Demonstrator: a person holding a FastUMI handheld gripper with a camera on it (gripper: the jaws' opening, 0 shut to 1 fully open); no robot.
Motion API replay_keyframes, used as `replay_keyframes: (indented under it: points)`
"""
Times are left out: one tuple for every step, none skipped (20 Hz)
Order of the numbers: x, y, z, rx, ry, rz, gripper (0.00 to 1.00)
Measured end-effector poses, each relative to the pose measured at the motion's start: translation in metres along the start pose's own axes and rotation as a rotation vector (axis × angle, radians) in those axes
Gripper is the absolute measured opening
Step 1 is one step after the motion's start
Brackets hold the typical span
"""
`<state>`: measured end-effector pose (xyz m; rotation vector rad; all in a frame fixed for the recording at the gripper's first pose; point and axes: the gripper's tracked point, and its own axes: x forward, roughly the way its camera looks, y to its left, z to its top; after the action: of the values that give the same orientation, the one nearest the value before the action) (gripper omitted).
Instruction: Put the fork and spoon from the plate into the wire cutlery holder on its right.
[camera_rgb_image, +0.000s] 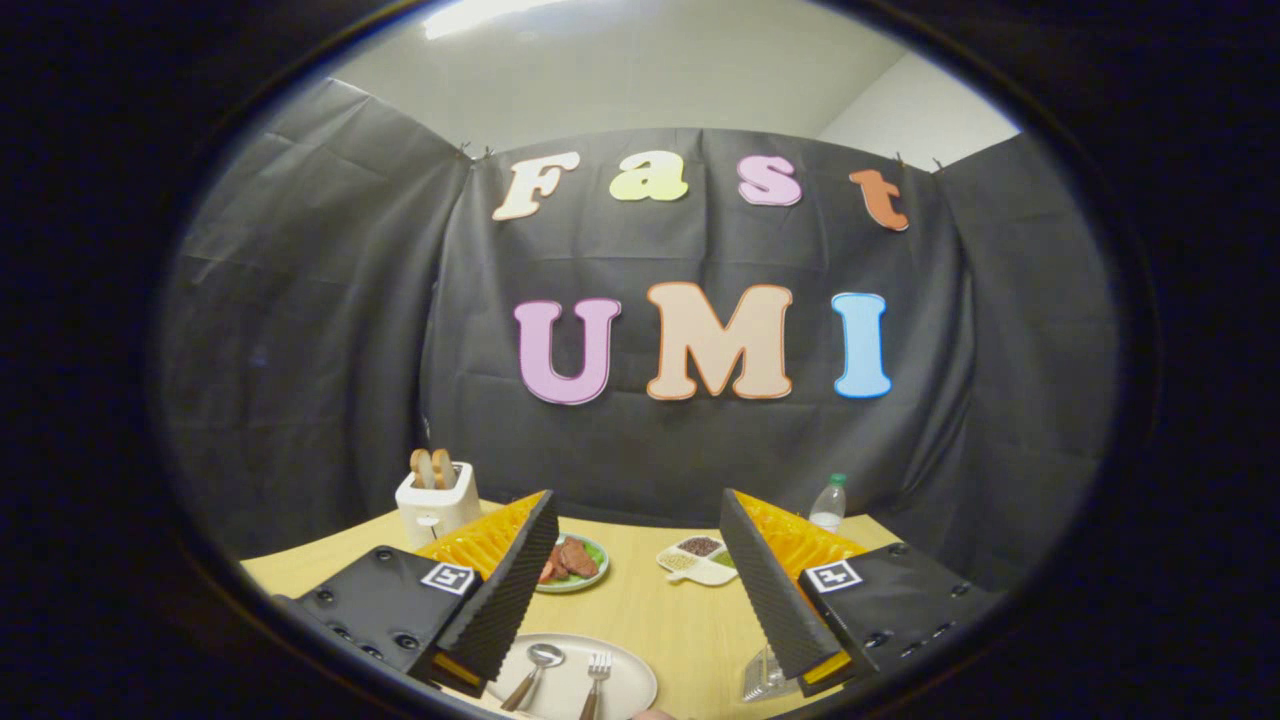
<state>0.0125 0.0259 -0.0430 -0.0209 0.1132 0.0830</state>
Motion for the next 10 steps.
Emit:
replay_keyframes:
  points:
    - [0.001, 0.001, -0.006, -0.001, 0.017, 0.007, 1.00]
    - [0.003, 0.003, -0.012, -0.003, 0.035, 0.014, 1.00]
    - [0.005, 0.006, -0.020, -0.006, 0.055, 0.021, 1.00]
    - [0.006, 0.008, -0.027, -0.010, 0.080, 0.029, 1.00]
    - [0.008, 0.009, -0.036, -0.013, 0.105, 0.036, 1.00]
    - [0.009, 0.012, -0.045, -0.014, 0.135, 0.045, 1.00]
    - [0.010, 0.016, -0.057, -0.015, 0.168, 0.055, 1.00]
    - [0.011, 0.017, -0.067, -0.014, 0.204, 0.057, 1.00]
    - [0.011, 0.016, -0.079, -0.010, 0.238, 0.061, 1.00]
    - [0.012, 0.018, -0.088, -0.003, 0.266, 0.064, 1.00]
